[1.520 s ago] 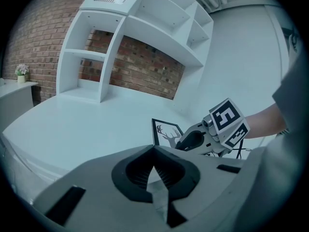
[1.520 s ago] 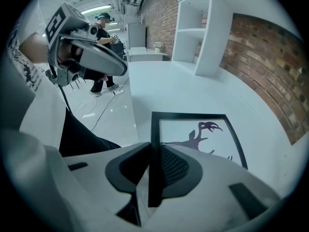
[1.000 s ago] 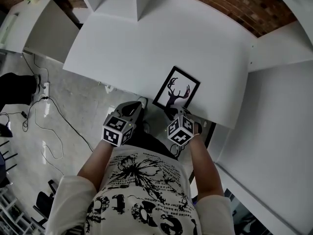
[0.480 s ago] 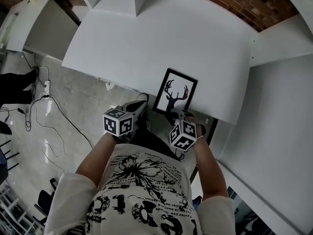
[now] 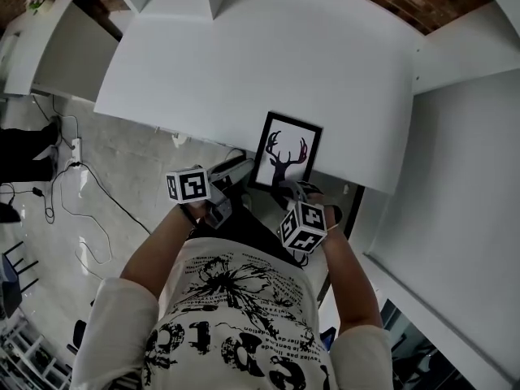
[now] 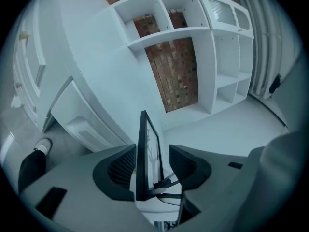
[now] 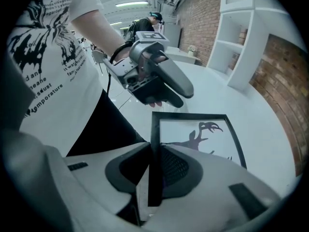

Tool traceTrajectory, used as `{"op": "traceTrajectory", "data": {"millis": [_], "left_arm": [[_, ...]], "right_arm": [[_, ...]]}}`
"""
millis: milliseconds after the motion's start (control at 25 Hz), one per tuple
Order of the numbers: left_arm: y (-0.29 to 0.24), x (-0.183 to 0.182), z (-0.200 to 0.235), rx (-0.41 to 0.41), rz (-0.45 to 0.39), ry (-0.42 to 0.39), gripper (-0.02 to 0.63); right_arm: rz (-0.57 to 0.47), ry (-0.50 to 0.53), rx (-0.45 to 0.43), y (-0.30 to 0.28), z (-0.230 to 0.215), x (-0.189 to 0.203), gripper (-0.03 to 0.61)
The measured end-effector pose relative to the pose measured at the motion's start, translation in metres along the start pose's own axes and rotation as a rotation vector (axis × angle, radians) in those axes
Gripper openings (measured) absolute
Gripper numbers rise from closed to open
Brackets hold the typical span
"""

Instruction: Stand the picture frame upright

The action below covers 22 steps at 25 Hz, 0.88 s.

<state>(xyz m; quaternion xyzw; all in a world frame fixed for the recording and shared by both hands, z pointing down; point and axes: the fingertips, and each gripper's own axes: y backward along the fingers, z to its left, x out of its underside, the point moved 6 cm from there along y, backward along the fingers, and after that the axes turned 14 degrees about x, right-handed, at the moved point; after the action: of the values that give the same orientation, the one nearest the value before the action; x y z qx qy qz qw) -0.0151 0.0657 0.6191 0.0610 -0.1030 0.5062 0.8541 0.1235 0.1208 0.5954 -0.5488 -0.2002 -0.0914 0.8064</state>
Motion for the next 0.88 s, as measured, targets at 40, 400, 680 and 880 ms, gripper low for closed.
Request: {"op": "traceTrajectory", "data": {"millis": [40, 400, 680, 880], "left_arm": [[-0.002, -0.001, 0.001, 0.012, -0.008, 0.019, 0.223], [-0.031, 0.005, 0.024, 0.058, 0.151, 0.072, 0.302], [-0.042, -0.003, 0.035, 0.080, 0.219, 0.114, 0.147], [-0.046, -0.004, 0.034, 0.091, 0.220, 0.113, 0.126]], "right_arm": [[-0.002, 0.001, -0.001, 0.000, 0.001, 0.000, 0.074], [0.001, 0.005, -0.001, 0.004, 0.008, -0.002, 0.074], [-0.013, 0.001, -0.008, 0.003, 0.003, -0.005, 0.074], [-0.019, -0.011, -0.009, 0.002, 0.003, -0.005, 0.074]]}}
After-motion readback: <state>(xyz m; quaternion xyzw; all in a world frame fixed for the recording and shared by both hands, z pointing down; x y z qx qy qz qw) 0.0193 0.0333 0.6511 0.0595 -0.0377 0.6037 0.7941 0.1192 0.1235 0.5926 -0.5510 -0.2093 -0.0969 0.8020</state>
